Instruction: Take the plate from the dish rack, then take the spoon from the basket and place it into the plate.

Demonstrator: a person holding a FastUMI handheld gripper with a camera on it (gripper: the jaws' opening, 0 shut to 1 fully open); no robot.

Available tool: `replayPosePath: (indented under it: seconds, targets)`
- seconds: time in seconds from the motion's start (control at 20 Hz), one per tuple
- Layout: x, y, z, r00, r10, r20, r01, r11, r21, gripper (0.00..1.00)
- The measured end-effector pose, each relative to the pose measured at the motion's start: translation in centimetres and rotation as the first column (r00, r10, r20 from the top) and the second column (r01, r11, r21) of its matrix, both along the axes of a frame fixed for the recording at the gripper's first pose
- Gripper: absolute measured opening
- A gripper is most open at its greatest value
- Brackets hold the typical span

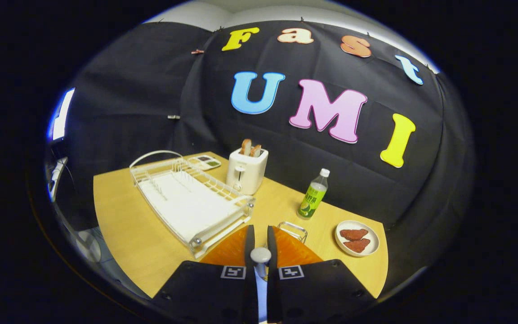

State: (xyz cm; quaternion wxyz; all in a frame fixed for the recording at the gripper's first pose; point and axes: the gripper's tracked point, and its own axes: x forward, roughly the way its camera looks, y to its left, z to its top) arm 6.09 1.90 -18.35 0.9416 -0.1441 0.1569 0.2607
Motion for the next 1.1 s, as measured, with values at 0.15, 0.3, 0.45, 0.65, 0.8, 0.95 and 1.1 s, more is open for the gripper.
replayPosePath:
  seconds: [0.15,0.3,0.45,0.65,0.8,0.95,1.1]
  targets:
    - [0.2,0.4,-2.1,0.999,-0.032,0.004,0.032,0.999,-0.032,0.12]
    - [-0.9,1.0,-4.3,0.999,-0.024,-0.033,0.023,0.999,-0.047,0.13]
    - [-1.7,1.3,-4.9,0.999,-0.024,-0.04,0.021,0.998,-0.056,0.16]
    - [-3.4,1.7,-5.8,0.996,-0.008,-0.093,0.002,0.998,-0.063,0.19]
    - [-4.3,1.5,-5.9,0.994,-0.011,-0.11,0.004,0.998,-0.069,0.21]
    - [-5.7,2.3,-6.3,0.974,-0.004,-0.226,0.006,1.0,0.009,0.47]
    - [-5.4,2.5,-3.4,0.97,-0.041,-0.239,0.068,0.992,0.109,0.99]
